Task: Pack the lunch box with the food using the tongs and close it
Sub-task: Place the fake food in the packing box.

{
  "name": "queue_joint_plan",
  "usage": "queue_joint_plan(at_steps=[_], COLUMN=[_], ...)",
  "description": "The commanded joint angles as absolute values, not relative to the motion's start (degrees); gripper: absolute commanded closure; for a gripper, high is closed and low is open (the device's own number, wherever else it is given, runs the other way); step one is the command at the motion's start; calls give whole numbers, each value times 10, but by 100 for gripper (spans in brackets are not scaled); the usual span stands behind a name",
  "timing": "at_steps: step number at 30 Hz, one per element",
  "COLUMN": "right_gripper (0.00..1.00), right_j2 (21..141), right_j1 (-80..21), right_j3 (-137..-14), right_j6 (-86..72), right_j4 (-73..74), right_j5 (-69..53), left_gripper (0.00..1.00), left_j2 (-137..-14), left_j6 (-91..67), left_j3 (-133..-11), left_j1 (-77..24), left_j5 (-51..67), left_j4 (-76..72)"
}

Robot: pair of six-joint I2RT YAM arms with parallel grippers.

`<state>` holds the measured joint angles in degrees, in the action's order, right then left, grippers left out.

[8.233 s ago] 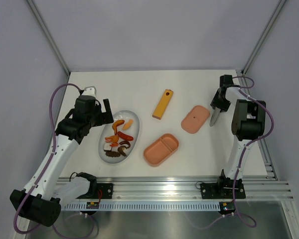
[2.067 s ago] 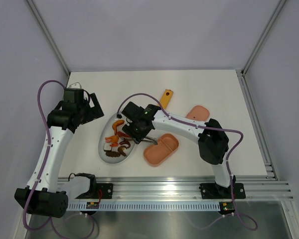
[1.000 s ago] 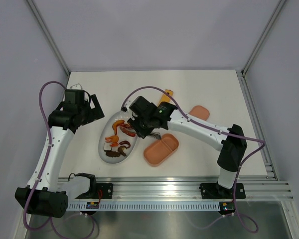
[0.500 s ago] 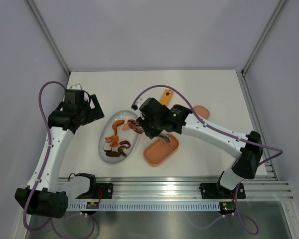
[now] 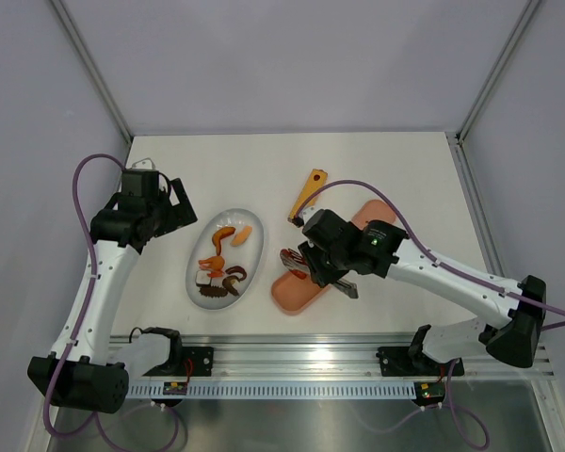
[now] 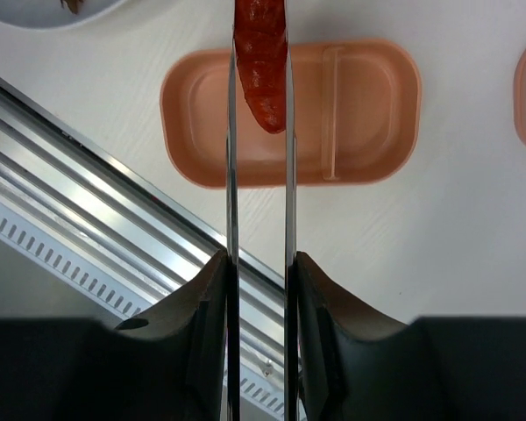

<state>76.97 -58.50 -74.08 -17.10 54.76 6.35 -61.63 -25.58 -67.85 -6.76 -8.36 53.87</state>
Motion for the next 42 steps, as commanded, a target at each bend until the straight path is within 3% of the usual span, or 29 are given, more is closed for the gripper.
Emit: queue_joint_plan(at_steps=[1,20,42], right_gripper=[82,80,76], right_j2=[737,726,734], right_j1=[-590,-590,-590], right_j3=[-720,-653,-674], right_j6=[-207,-216,-264], right_j4=[559,548,549], right_j5=[48,34,34], left_gripper=[1,1,1], left_j2=[-613,-619,-618], left_j6=[-262,-265,-266], left_j3=[-681,-679,-671], left_j1=[-64,-65,-64], left_j5=[-69,-69,-69], left_j4=[512,512,512])
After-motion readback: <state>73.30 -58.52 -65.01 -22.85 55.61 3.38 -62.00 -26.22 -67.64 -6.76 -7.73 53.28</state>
